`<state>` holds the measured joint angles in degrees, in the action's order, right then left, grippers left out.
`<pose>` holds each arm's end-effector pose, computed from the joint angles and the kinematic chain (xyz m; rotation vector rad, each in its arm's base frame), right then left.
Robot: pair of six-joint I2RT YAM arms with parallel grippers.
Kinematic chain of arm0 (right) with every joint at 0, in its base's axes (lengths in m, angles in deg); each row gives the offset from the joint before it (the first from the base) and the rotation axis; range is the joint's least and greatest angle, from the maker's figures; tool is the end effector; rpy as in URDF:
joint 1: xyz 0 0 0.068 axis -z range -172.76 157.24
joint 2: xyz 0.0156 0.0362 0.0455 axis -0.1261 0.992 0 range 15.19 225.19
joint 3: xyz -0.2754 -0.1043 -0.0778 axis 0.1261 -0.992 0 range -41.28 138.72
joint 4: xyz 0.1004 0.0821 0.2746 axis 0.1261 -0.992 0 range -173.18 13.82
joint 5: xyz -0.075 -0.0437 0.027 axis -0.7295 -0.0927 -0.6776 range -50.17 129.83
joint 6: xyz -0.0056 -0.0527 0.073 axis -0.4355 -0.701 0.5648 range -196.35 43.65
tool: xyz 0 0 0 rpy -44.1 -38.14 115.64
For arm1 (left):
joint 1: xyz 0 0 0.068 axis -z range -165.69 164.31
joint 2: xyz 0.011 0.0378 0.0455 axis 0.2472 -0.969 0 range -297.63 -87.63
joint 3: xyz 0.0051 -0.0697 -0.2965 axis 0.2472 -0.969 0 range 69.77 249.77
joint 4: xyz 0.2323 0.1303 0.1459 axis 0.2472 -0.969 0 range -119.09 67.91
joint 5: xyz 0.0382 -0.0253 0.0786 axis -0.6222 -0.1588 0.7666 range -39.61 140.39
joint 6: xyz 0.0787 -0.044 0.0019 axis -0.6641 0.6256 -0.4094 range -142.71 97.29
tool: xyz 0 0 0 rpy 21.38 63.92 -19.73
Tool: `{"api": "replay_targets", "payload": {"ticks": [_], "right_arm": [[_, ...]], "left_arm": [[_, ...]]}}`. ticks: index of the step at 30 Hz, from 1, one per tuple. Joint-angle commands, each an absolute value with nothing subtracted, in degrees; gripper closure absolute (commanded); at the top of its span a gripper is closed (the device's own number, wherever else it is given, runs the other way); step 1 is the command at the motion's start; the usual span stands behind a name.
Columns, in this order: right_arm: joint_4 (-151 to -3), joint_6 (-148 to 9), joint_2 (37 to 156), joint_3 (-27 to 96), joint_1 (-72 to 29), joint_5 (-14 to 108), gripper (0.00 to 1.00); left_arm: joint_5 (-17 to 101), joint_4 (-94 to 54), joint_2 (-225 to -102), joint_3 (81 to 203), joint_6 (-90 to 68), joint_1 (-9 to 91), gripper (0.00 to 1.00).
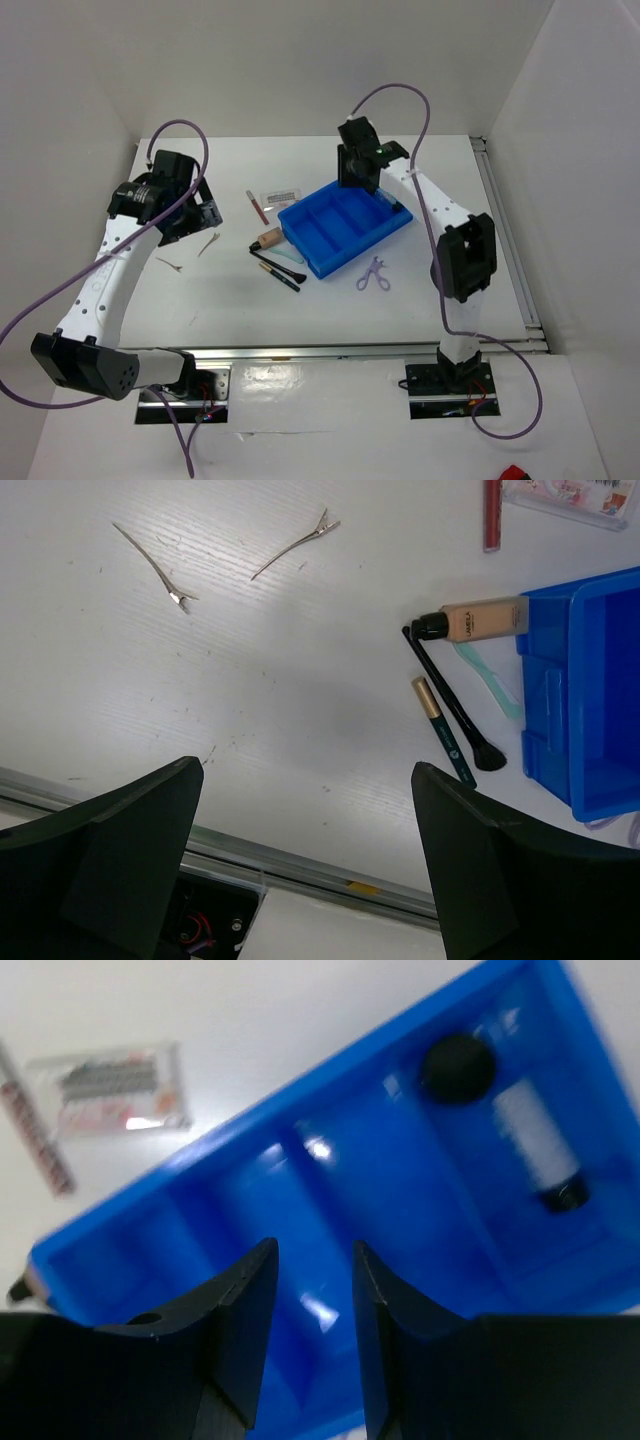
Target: Organize the makeup
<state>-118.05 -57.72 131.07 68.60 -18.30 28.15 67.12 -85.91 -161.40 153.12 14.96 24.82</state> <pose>0.5000 0.2211 0.2965 -0.0500 2.3864 0.1195 0.3002 -0.0321 0.3830 -0.6907 2.3620 0.0065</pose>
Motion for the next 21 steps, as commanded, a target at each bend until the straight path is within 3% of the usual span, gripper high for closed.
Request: {"api": "replay_targets", "payload": {"ticks": [1,5,8,11,16,21], "right_arm": [[-119.86,-54.31,120.07,60.35,-20.62,25.5,0.57],[-118.55,-50.08,105.84,42.86,-20.62,25.85,0.48],[-120.2,-45.96,97.39,29.51,-20.09,26.55,0.48],[-120.66,-43.57,96.23,23.15,-20.09,28.57,0.46],[-115.83,-40.85,97.8,18.58,-20.09,31.83,0.22],[-113.28,-40.84,103.59,19.1,-20.09,31.83,0.22]], "left_arm": [[66.73,-85.02,-161.37,154.85,13.77,23.98,0.0],[66.73,-85.02,-161.37,154.85,13.24,23.98,0.0],[65.6,-84.5,-161.89,154.33,13.76,23.98,0.0],[64.8,-83.79,-161.89,153.8,13.76,23.98,0.0],[63.48,-83.18,-162.59,154.4,13.24,23.45,0.0],[62.96,-83.79,-163.83,156.43,12.71,23.45,0.0]]}}
